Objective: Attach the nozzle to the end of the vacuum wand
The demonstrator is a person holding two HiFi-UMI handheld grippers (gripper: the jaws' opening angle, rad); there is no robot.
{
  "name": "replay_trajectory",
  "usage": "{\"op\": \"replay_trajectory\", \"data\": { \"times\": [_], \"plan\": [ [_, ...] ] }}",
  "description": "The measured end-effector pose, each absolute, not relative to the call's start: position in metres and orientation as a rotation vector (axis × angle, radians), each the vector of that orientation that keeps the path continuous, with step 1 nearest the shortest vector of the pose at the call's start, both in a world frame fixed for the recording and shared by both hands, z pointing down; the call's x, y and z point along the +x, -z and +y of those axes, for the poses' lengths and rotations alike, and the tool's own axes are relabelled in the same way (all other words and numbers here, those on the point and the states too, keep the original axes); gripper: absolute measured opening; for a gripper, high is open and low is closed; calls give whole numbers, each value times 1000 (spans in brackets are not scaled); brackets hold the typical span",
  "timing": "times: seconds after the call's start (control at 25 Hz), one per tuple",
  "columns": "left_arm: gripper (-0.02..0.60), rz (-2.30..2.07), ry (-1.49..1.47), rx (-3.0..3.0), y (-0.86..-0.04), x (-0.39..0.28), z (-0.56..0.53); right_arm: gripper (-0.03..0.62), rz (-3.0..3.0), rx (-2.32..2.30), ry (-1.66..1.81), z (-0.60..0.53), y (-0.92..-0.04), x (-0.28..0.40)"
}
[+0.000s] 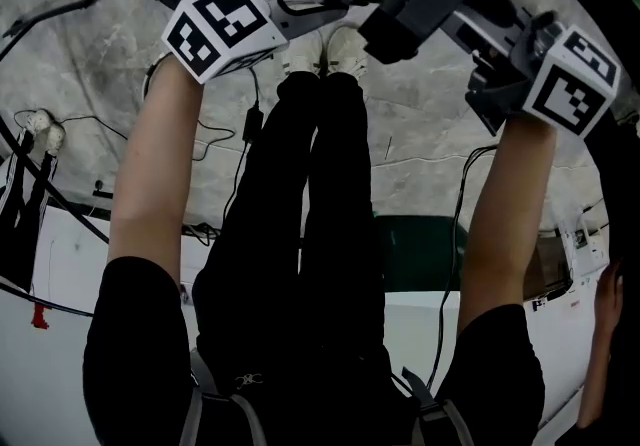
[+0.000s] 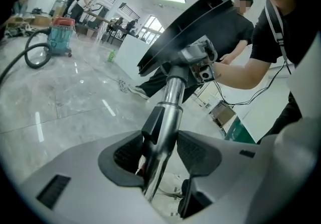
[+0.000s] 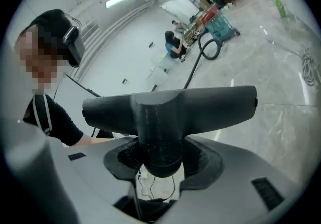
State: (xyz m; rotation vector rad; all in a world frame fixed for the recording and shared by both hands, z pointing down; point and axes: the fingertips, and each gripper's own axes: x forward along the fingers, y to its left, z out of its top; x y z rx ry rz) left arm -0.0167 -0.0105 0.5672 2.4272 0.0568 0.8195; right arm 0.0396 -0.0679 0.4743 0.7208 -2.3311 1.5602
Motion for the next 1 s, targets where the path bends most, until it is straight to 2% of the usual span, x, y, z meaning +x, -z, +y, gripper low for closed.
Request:
{"op": "replay_trajectory", "data": {
  "times": [0.2,0.4,1.0],
  "plan": [
    [219,18,-757,2373,-563,-16,-21,178,-2279,740,-1535,-82,-473,39],
    [221,-84,-729,2355,-560,-13,-42,178,-2174,1073,-1640,-108,-478,53],
    [221,-189,-1132,2613,-594,0,-21,178,-1917,1221,-1698,-77,-503,64]
  ]
}}
